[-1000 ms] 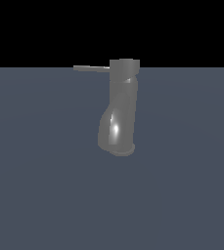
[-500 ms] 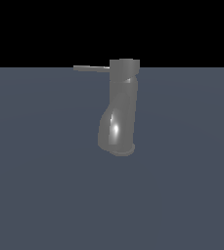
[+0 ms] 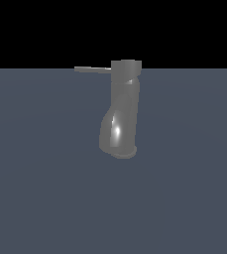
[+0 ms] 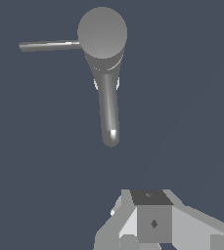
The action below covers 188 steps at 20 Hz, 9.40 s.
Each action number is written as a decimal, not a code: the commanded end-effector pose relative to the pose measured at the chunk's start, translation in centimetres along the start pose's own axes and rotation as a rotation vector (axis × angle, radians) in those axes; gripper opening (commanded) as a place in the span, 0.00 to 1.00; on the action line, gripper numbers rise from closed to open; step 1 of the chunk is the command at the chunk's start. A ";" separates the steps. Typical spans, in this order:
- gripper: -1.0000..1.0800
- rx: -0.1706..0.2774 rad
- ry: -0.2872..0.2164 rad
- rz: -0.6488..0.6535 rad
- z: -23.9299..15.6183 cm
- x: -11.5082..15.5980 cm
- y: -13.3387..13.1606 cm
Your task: Turn on the faucet by rotating a designated handle.
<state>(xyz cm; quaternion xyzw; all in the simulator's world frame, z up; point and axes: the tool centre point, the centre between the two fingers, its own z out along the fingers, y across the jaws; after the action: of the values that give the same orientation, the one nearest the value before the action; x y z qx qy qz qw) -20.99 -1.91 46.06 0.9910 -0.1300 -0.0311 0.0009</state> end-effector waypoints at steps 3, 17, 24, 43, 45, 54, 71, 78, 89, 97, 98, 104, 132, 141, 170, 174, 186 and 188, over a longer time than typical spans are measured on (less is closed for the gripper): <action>0.00 -0.005 0.005 0.098 0.3 1.8 -0.8; 0.00 -0.012 0.025 0.415 2.1 7.4 -3.9; 0.00 -0.010 0.034 0.572 3.4 10.1 -5.5; 0.00 0.010 0.051 0.996 8.2 17.0 -10.5; 0.00 0.013 0.052 1.040 8.8 17.6 -11.1; 0.00 0.030 0.052 1.241 11.8 20.4 -13.6; 0.00 0.053 0.043 1.482 15.9 23.3 -16.7; 0.00 0.054 0.042 1.491 16.1 23.4 -16.8; 0.00 0.053 0.042 1.490 16.3 20.4 -16.3; 0.00 0.054 0.042 1.491 16.4 17.9 -15.9; 0.00 0.054 0.042 1.491 16.4 17.6 -15.9; 0.00 0.054 0.042 1.491 16.6 15.6 -15.6; 0.00 0.055 0.043 1.493 17.0 9.4 -9.7; 0.00 0.054 0.042 1.491 17.2 7.3 -7.1; 0.00 0.053 0.045 1.469 17.1 10.2 3.2; 0.00 0.053 0.044 1.473 17.0 11.5 4.3; 0.00 0.053 0.043 1.484 16.8 15.1 7.6; 0.00 0.053 0.043 1.485 16.8 15.7 8.1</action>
<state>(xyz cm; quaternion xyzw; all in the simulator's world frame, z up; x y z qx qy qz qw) -8.97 -11.59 28.44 0.6545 -0.7560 -0.0005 0.0002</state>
